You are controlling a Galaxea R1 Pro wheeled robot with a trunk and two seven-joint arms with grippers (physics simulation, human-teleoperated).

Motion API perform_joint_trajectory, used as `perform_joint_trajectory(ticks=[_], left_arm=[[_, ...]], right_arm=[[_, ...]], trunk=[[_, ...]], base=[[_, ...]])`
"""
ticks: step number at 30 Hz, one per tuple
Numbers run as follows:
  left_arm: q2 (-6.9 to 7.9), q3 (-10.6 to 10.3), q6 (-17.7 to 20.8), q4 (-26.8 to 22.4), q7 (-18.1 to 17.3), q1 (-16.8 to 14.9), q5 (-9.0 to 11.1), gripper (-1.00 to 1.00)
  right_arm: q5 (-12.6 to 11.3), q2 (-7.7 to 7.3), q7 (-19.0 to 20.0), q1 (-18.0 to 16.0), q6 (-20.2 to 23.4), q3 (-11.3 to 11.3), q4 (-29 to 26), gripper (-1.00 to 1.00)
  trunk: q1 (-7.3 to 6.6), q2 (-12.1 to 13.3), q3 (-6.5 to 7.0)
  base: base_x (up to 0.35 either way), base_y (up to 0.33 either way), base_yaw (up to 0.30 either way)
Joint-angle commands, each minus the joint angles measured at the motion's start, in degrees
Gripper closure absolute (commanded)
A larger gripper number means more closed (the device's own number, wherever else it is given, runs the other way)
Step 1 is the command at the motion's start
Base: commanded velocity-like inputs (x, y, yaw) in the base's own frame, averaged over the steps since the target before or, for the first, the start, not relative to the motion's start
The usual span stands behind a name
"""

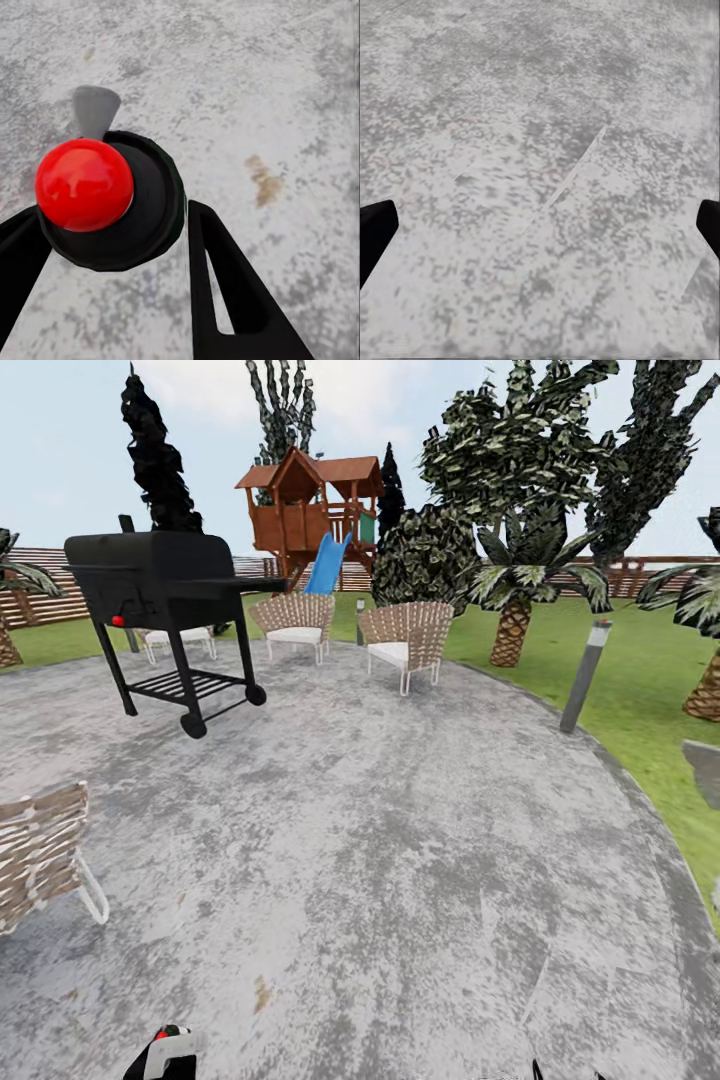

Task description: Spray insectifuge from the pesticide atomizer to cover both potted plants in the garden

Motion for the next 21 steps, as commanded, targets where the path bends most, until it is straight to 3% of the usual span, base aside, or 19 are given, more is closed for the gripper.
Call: perform_joint_trajectory(ticks=[1, 7, 21], left_arm=[[0.0, 0.0, -0.2, 0.0, 0.0, 0.0, 0.2, 1.0], [-0.08, 0.0, -0.2, 0.0, 0.0, 0.0, 0.1, 1.0], [-0.09, 0.0, -0.2, 0.0, 0.0, 0.0, -0.1, 1.0]], right_arm=[[0.3, 0.02, 0.0, -0.1, -0.2, -0.1, 0.1, -1.0], [0.2, 0.02, 0.0, -0.1, -0.2, -0.1, 0.1, -1.0], [0.2, 0.02, 0.0, -0.1, -0.2, -0.1, 0.1, -1.0]], trunk=[[-0.01, 0.0, -0.05], [-0.01, 0.0, -0.05], [-0.01, 0.0, -0.05]], base=[[0.0, 0.0, -0.3], [0.057, -0.017, -0.3], [0.232, -0.159, -0.3]])
